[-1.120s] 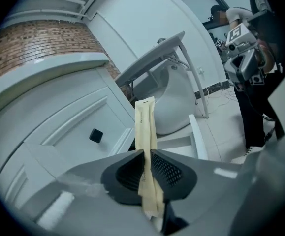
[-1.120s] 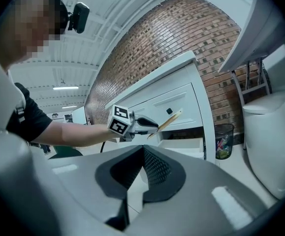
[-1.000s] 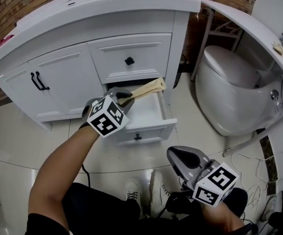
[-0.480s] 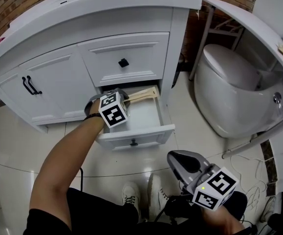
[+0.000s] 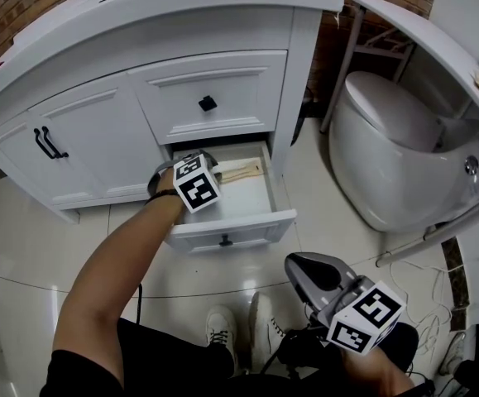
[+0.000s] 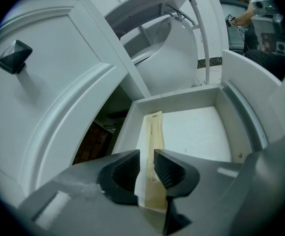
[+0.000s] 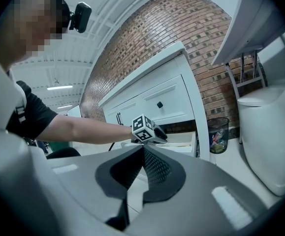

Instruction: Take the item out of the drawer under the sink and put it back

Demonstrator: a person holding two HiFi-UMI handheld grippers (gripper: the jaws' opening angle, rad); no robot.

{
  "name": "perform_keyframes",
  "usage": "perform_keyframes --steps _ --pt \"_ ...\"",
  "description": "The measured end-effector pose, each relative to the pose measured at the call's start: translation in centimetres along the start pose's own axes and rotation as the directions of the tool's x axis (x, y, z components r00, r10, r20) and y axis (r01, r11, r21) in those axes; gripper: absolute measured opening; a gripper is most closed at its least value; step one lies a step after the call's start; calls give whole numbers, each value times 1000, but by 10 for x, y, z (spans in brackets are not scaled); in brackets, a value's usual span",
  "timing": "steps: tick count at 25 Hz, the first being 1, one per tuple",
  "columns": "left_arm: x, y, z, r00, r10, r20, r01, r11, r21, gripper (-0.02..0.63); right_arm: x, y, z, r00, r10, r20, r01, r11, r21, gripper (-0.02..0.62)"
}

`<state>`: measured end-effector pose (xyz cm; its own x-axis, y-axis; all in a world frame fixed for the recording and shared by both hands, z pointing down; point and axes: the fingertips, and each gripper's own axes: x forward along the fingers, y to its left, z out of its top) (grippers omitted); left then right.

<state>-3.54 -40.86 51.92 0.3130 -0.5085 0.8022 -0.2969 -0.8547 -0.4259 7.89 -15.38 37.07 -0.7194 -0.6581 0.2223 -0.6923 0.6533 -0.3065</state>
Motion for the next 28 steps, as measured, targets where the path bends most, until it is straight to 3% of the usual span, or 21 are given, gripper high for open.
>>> perform_keyframes --steps 8,14,22,25,28 --pt "-25 6 1 999 6 33 -4 999 -47 89 -5 10 3 1000 10 13 -10 1000 -10 3" --pt "-69 14 2 988 65 141 -31 972 -233 37 -13 25 9 999 27 37 -26 999 -19 3" --pt "-132 22 2 971 158 178 -110 961 -254 6 -24 48 18 997 59 57 -56 997 -48 3" --pt "-176 26 8 945 212 249 -126 939 -320 6 -29 60 29 994 77 81 -71 995 -73 3" --pt "-232 13 22 887 274 371 -114 910 -399 6 -35 69 34 991 93 92 -85 993 -83 3"
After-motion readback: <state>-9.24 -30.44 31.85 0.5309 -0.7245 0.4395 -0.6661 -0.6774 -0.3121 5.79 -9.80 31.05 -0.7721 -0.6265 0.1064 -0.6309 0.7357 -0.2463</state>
